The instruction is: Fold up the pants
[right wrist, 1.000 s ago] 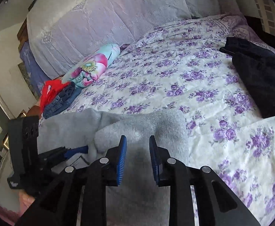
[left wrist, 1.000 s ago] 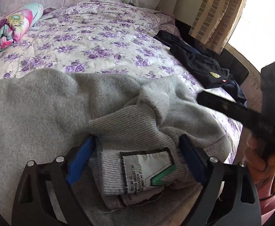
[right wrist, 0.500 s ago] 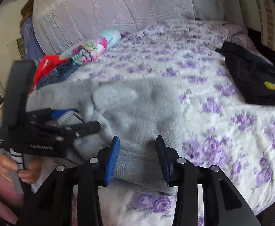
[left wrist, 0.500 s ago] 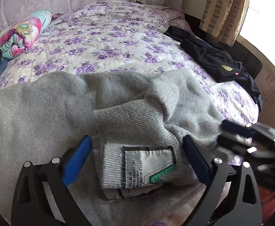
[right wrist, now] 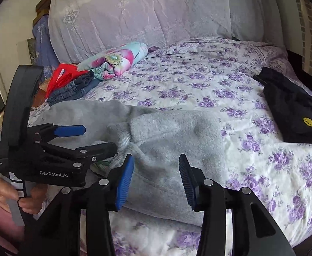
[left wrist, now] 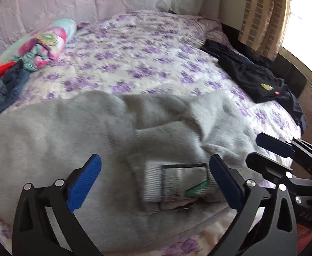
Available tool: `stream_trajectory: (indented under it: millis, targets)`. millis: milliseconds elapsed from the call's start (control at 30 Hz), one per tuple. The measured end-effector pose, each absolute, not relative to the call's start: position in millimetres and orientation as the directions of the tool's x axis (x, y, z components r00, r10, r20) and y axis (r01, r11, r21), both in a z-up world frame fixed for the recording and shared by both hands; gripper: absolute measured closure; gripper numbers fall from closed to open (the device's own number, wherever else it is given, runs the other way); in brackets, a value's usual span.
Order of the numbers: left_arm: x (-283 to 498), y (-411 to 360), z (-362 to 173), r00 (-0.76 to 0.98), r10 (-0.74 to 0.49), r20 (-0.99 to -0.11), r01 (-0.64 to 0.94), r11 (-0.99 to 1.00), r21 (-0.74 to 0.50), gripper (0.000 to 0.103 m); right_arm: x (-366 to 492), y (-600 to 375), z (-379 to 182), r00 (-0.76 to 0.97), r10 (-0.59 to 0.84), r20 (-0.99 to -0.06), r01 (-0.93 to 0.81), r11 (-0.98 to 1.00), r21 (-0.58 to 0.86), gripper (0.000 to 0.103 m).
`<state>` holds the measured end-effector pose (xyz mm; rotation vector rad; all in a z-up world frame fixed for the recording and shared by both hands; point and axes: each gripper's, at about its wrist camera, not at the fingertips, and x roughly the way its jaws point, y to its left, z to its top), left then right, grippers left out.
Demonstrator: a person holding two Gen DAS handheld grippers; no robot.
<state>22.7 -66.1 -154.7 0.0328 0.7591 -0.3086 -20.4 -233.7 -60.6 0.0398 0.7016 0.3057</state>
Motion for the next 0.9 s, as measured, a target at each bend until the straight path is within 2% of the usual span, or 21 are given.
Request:
stream_trajectory:
  millis: [267,400,633,733,833,900]
  targets:
    - [21,5,-145,0.736,-0.111,-0.668,0.096,0.994,-0.060,0.004,-11,-180,-45,0.710,0.339,-0.617,-0.374,0.924,0.077,0.051]
    - [18,38,-150,0.732,-0.075,-0.677,0.039,0.997,-0.068,0.004,-9,-141,-42,0.693,0.369,-0.619,-0.446,0.895,0.035,0.047]
    - [4,123,-149,0.741,-0.038,-0.670,-0.059,0.991,-0.122,0.004,-8,-72,-39,0.633,0.443,-0.635,-0.571,0.821,0.004,0.045]
    - [-3,163,-147,0.743,-0.075,-0.665,-0.078,0.977,-0.197,0.004,-9,-44,-39,0.609,0.467,-0.641,-0.618,0.786,-0.015,0.042]
    - [-10,194,-147,0.747,0.031,-0.664,-0.174,0.973,-0.150,0.004,-11,-15,-41,0.587,0.483,-0.649,-0.664,0.747,-0.045,0.042]
    - [-12,212,-148,0.740,0.051,-0.670,-0.210,0.965,-0.159,0.004,-14,0,-42,0.563,0.500,-0.658,-0.697,0.715,-0.052,0.042]
